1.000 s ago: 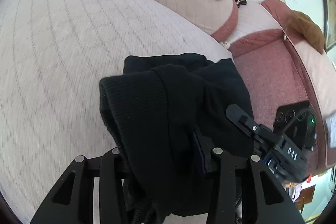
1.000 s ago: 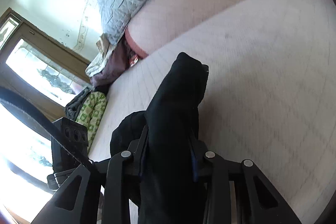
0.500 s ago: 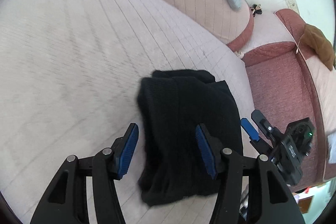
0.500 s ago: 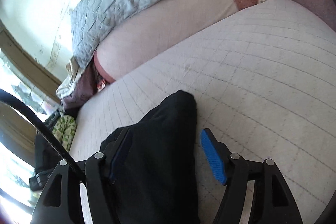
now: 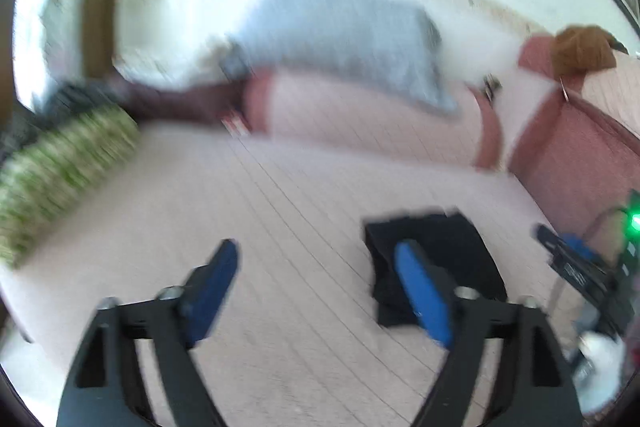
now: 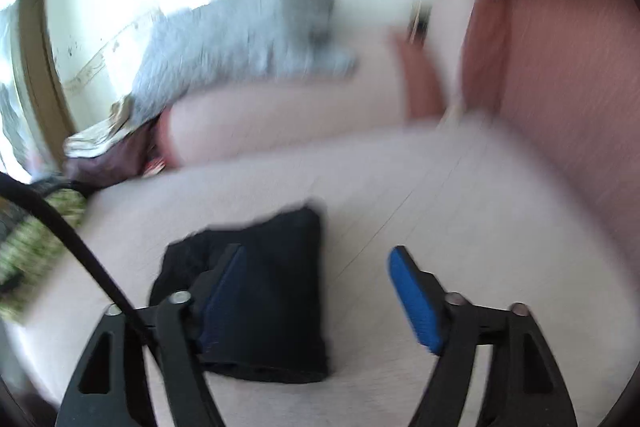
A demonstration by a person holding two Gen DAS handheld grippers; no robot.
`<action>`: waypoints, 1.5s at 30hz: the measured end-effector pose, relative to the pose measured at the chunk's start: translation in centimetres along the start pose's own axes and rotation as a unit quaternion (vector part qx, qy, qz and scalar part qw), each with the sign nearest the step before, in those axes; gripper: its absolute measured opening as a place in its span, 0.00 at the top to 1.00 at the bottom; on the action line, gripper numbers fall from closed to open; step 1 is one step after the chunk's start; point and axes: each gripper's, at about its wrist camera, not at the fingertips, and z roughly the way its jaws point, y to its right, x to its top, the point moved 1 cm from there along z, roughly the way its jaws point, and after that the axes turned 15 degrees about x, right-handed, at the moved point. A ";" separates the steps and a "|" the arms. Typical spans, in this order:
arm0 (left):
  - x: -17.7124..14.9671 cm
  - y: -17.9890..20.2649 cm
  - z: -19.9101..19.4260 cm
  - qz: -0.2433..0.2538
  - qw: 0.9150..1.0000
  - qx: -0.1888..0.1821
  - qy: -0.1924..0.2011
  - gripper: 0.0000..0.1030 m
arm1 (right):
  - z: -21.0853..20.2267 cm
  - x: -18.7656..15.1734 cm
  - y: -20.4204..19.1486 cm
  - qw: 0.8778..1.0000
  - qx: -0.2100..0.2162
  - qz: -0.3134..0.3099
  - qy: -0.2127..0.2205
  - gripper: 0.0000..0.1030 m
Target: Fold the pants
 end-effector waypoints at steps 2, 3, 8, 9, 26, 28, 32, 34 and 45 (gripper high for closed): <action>0.0 -1.0 -3.3 -0.023 0.997 0.037 0.063 0.00 | -3.8 -0.3 -2.2 0.993 -0.063 -0.061 0.083 0.00; 0.0 -1.3 -4.3 -0.031 0.995 0.044 0.080 0.00 | -5.8 -0.7 -3.3 0.983 -0.093 -0.093 0.129 0.00; 0.2 -1.0 -8.1 -0.051 0.991 0.059 0.109 0.00 | -6.9 -2.6 -4.5 0.985 -0.097 -0.119 0.083 0.00; 0.2 -0.8 -8.2 -0.046 0.992 0.053 0.105 0.00 | -6.5 -3.2 -4.1 0.990 -0.083 -0.100 0.060 0.00; -0.9 7.7 -1.3 0.076 0.997 0.009 0.010 0.00 | -3.0 -4.6 0.1 0.998 -0.043 0.010 -0.035 0.00; -1.1 8.7 -0.4 0.093 0.996 0.003 0.008 0.00 | -2.9 -4.6 0.5 0.998 -0.053 0.017 -0.028 0.00; -1.4 10.5 1.8 0.103 0.994 -0.020 -0.006 0.00 | -2.4 -4.8 1.0 0.997 -0.067 0.025 -0.016 0.00; -1.7 11.0 3.0 0.097 0.994 -0.037 -0.023 0.00 | -1.9 -4.9 1.0 0.997 -0.067 0.024 -0.016 0.00; -5.0 9.0 9.4 0.066 0.994 -0.025 -0.087 0.00 | 1.8 -5.9 -0.6 0.996 -0.072 -0.021 -0.044 0.00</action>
